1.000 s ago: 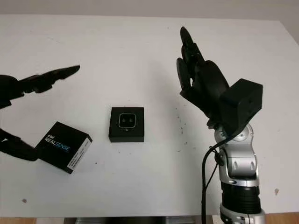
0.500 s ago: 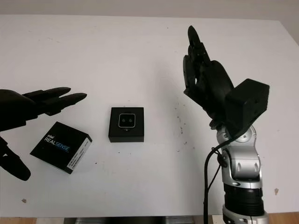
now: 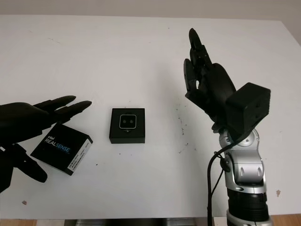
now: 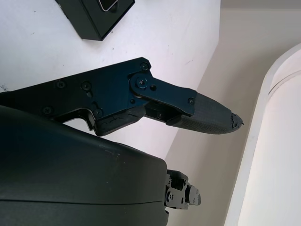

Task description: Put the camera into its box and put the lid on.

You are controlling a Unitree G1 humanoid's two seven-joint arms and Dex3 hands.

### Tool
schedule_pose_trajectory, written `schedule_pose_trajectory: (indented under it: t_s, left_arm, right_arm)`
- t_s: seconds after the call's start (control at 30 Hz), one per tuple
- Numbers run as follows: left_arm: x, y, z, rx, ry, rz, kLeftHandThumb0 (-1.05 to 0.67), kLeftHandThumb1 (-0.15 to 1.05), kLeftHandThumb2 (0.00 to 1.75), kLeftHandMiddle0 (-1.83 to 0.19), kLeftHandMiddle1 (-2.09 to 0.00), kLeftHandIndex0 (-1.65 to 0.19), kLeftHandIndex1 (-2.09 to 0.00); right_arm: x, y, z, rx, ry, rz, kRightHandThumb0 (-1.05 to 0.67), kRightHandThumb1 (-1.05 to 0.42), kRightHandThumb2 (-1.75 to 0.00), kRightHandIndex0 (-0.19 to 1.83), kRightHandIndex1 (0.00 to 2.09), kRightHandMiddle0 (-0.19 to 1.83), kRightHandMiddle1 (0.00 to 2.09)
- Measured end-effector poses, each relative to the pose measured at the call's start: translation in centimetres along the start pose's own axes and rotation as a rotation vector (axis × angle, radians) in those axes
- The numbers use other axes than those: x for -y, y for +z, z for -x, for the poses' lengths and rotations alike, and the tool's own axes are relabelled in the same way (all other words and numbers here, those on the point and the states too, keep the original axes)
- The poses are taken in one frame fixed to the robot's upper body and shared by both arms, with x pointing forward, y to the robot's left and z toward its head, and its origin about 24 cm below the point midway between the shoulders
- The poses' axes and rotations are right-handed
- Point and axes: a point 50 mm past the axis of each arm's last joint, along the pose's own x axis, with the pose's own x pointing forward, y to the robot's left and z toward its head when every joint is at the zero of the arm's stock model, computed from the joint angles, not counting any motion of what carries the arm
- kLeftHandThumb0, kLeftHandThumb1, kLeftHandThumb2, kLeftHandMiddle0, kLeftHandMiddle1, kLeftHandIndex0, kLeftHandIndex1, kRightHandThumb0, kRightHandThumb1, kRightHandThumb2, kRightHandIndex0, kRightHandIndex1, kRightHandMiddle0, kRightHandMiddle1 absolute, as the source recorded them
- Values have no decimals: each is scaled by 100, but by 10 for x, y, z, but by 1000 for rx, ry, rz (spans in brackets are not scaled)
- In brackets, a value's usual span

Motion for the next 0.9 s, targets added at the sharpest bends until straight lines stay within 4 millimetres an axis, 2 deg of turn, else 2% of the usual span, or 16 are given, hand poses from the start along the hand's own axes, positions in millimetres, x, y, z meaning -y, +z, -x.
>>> schedule_pose_trajectory:
  t_s: [0.3, 0.4, 0.43, 0.47, 0.5, 0.57, 0.63, 0.67, 0.7, 0.8, 0.87, 0.9]
  left_arm:
    - [10, 4, -3, -7, -42, 65, -76, 82, 5, -3, -9, 4, -10]
    - [8, 7, -3, -14, -49, 60, -67, 78, 4, -27, -20, -13, -18]
    - [8, 8, -2, -16, -48, 48, -63, 78, 5, -13, -86, -19, -20]
    - [7, 9, -2, -22, -43, 32, -60, 77, 5, -6, -137, -27, -25]
    - [7, 10, -2, -26, -36, 14, -55, 76, 5, -1, -178, -29, -48]
    - [6, 12, -2, -26, -21, -26, -45, 82, 6, -12, -191, -19, -111]
    - [6, 14, -2, -23, -7, -56, -39, 89, 7, -32, -205, -19, -146]
    - [6, 15, -2, -24, 2, -77, -38, 96, 8, -51, -207, -16, -180]
    - [6, 16, -2, -25, 16, -106, -39, 100, 12, -63, -208, -18, -194]
    - [8, 17, -2, -43, 50, -195, -43, 104, 27, -91, -209, -21, -208]
    - [9, 17, -2, -54, 67, -231, -45, 105, 38, -97, -209, -18, -209]
    - [10, 17, -2, -59, 77, -246, -45, 105, 43, -92, -209, -11, -209]
  right_arm:
    - [3, -1, 1, -11, -19, 29, -73, -105, -74, -15, 5, -14, 5]
    - [2, -1, 1, -12, -23, 33, -72, -105, -74, -15, 6, -14, 5]
    - [3, -1, 1, -12, -24, 33, -72, -105, -74, -15, 5, -14, 5]
    - [3, -1, 1, -12, -24, 33, -72, -105, -73, -14, 6, -14, 5]
    - [2, -1, 1, -12, -24, 34, -72, -105, -73, -14, 6, -14, 5]
    - [2, -1, 1, -13, -26, 37, -72, -105, -72, -14, 6, -14, 6]
    - [3, -1, 1, -13, -27, 38, -72, -105, -72, -13, 6, -13, 6]
    - [3, -1, 1, -13, -28, 38, -72, -105, -72, -13, 6, -13, 6]
    - [3, -1, 1, -13, -28, 38, -71, -105, -71, -13, 6, -13, 6]
    - [3, -1, 1, -13, -29, 39, -72, -105, -69, -13, 6, -12, 6]
    - [3, -1, 1, -12, -30, 46, -73, -105, -67, -12, 7, -11, 7]
    - [2, 0, 1, -6, -30, 48, -74, -105, -65, -11, 7, -11, 7]
